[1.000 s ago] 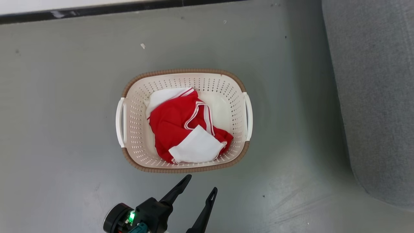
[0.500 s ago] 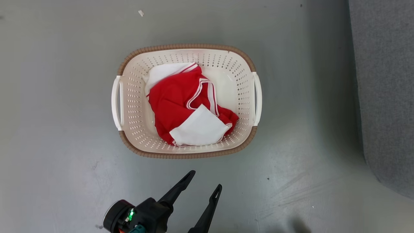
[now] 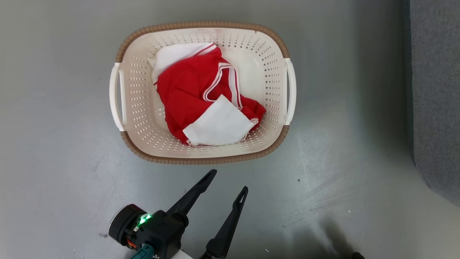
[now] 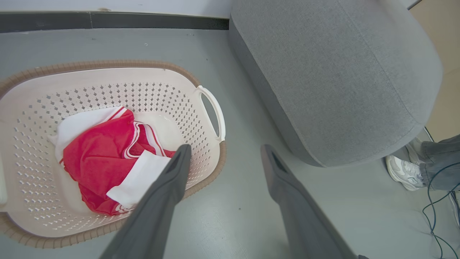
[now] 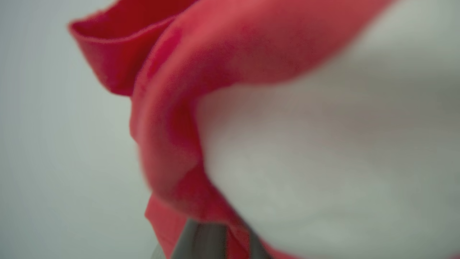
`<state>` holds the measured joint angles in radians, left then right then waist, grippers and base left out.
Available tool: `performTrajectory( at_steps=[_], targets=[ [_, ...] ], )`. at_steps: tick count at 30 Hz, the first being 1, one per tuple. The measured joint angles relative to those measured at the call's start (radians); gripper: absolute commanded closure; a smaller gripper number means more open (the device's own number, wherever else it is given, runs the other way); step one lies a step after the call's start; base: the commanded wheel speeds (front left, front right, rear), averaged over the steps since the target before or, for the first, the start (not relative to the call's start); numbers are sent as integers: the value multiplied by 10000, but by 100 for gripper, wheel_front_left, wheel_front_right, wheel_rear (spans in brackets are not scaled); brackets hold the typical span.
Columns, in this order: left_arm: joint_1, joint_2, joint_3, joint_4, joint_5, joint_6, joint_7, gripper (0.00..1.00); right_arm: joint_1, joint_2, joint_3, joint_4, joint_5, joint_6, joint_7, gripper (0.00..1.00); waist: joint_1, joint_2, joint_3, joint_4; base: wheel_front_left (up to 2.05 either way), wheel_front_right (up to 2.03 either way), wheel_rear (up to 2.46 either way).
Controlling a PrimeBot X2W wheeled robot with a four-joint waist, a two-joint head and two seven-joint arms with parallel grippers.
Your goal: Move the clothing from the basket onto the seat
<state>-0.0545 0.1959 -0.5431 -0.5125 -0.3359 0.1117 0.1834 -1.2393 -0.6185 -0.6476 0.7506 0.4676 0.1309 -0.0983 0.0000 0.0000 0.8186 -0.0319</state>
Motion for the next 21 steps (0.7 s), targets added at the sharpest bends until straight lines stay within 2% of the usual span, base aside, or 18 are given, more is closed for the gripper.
performTrajectory(
  at_steps=[6, 7, 8, 10, 12, 14, 15, 21],
  targets=[
    [-107, 42, 67, -36, 44, 0, 0, 0, 18, 353, -36, 456, 10, 0, -307, 100, 0, 0, 379, -103, 0, 0, 0],
    [-180, 48, 90, -40, 58, -2, -2, 0, 18, 418, -33, 522, 36, 0, -370, 95, 0, 0, 448, -127, 0, 0, 0],
    [-254, 46, 123, -52, 82, -2, -15, 0, 18, 466, -17, 594, 42, 0, -389, 81, 0, 0, 514, -153, 0, 0, 0],
    [-396, 46, 174, -75, 134, -2, -65, 0, 16, 546, 44, 702, 59, 0, -500, 64, 0, 0, 640, -207, 0, 0, 0],
    [-495, 44, 217, -98, 146, -6, -98, 0, 11, 610, 157, 750, 59, 0, -619, 55, 0, 0, 753, -267, 0, 0, 0],
    [-599, 44, 272, -102, 224, -13, -130, 0, 0, 704, 245, 782, 71, 0, -719, 15, 0, 0, 848, -336, 0, 0, 0],
    [-663, 42, 309, -107, 234, -13, -192, 0, -1, 773, 307, 800, 92, 0, -788, 0, 0, 0, 890, -379, 0, 0, 0],
    [-1133, -31, 453, 33, 240, -104, -401, 0, 2, 1160, 890, 874, 159, 0, -1058, 0, 0, 0, 981, -680, 0, 0, 0]
  ],
)
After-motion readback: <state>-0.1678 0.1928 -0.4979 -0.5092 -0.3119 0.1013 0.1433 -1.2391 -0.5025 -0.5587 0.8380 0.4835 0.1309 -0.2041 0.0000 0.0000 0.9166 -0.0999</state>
